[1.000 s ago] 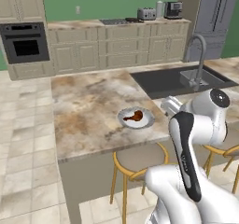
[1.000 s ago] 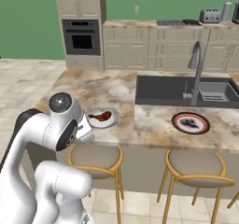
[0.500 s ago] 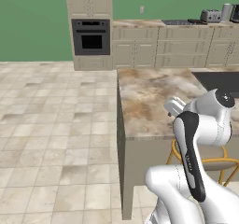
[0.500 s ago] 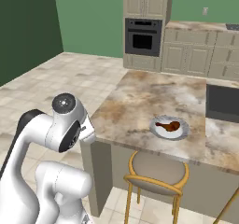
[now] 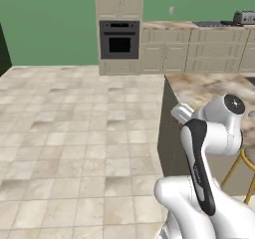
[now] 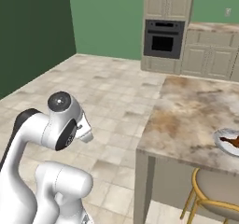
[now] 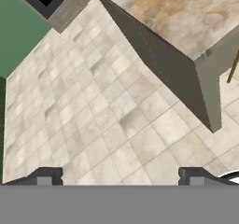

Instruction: Take the chicken drumsticks from the pan and place one on each plate on the dining counter.

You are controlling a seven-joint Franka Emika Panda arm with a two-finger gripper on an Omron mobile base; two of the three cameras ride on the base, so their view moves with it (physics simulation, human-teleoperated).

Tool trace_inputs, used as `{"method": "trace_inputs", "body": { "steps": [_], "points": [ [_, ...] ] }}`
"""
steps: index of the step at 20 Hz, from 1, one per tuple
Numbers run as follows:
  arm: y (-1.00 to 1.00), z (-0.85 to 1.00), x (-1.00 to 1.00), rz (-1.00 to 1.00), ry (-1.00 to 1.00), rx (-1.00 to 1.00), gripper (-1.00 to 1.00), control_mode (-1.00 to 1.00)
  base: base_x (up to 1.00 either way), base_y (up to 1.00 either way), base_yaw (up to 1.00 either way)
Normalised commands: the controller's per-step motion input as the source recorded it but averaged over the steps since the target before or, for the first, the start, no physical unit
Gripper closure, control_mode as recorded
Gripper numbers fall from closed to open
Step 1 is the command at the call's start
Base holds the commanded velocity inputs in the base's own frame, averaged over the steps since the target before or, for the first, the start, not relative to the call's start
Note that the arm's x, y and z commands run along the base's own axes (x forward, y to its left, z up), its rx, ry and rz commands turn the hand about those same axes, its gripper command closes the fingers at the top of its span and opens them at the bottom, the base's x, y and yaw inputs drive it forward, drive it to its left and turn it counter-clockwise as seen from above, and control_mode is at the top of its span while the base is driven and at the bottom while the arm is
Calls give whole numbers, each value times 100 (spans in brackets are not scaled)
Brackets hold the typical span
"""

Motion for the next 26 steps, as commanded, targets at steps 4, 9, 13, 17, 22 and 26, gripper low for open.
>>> {"method": "trace_inputs", "body": {
  "steps": [4, 9, 13, 17, 22, 26],
  "points": [
    [0, 0, 0, 0, 0, 0, -100, 100, 83, 100, -40],
    [0, 0, 0, 0, 0, 0, -100, 100, 99, 100, -58],
    [0, 0, 0, 0, 0, 0, -100, 100, 100, 93, -63],
    [0, 0, 0, 0, 0, 0, -100, 100, 100, 96, -60],
    [0, 0, 0, 0, 0, 0, -100, 100, 100, 94, -60],
    [0, 0, 0, 0, 0, 0, -100, 100, 100, 91, -63]
  ]
}}
